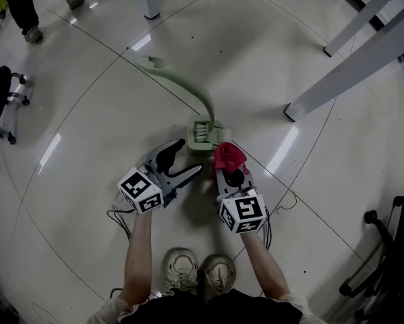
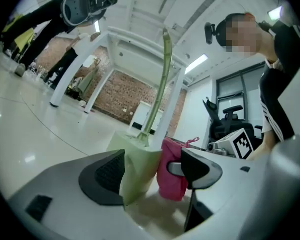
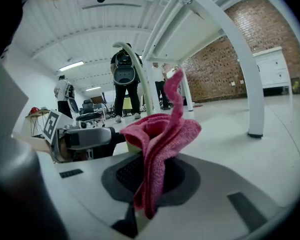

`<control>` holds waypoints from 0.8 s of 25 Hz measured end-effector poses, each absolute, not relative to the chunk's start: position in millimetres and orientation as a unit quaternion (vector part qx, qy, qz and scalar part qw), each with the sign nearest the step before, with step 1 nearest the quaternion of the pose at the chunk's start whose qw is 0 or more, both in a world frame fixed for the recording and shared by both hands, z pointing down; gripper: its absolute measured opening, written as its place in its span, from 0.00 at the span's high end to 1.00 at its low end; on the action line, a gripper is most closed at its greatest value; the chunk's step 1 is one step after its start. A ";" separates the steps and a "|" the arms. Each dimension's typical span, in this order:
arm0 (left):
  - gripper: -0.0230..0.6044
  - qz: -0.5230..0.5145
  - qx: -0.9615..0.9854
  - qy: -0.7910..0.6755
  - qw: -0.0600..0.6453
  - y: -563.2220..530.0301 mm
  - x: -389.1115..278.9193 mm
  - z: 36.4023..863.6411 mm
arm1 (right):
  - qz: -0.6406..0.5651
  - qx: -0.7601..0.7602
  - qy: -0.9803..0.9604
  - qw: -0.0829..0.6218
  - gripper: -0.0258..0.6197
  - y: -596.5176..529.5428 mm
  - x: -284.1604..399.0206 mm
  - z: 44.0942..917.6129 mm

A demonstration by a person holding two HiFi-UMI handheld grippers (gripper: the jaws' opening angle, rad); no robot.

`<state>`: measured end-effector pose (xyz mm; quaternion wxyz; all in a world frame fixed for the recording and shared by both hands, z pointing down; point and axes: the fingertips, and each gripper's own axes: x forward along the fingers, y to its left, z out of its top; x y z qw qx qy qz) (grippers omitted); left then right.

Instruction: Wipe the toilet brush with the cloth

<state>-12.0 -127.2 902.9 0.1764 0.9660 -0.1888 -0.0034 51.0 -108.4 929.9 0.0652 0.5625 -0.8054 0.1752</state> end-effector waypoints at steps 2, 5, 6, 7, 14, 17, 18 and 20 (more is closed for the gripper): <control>0.43 -0.006 0.966 -0.182 0.182 -124.9 -9.3 901.5 | 0.174 0.563 -0.805 0.070 0.91 -109.4 45.4 931.0; 0.43 -0.001 0.968 -0.175 0.178 -122.3 -9.3 901.0 | 0.167 0.567 -0.803 0.074 0.91 -106.8 40.4 930.1; 0.43 0.001 0.969 -0.171 0.177 -121.9 -9.0 900.2 | 0.162 0.566 -0.805 0.076 0.91 -106.0 38.3 929.0; 0.43 0.002 0.970 -0.168 0.175 -121.7 -8.4 899.3 | 0.157 0.564 -0.807 0.077 0.91 -105.5 35.5 928.1; 0.43 -0.008 0.969 -0.163 0.183 -119.1 -14.0 897.5 | 0.164 0.534 -0.825 0.081 0.91 -101.9 9.9 932.5; 0.43 -0.008 0.969 -0.173 0.176 -119.4 -25.9 891.7 | 0.164 0.526 -0.831 0.076 0.91 -105.6 -0.1 930.8; 0.43 -0.008 0.969 -0.177 0.173 -119.8 -31.3 890.1 | 0.164 0.523 -0.833 0.075 0.91 -106.9 -4.0 930.6; 0.43 -0.006 0.968 -0.188 0.167 -121.1 -43.2 887.0 | 0.165 0.515 -0.838 0.075 0.91 -108.8 -13.9 931.6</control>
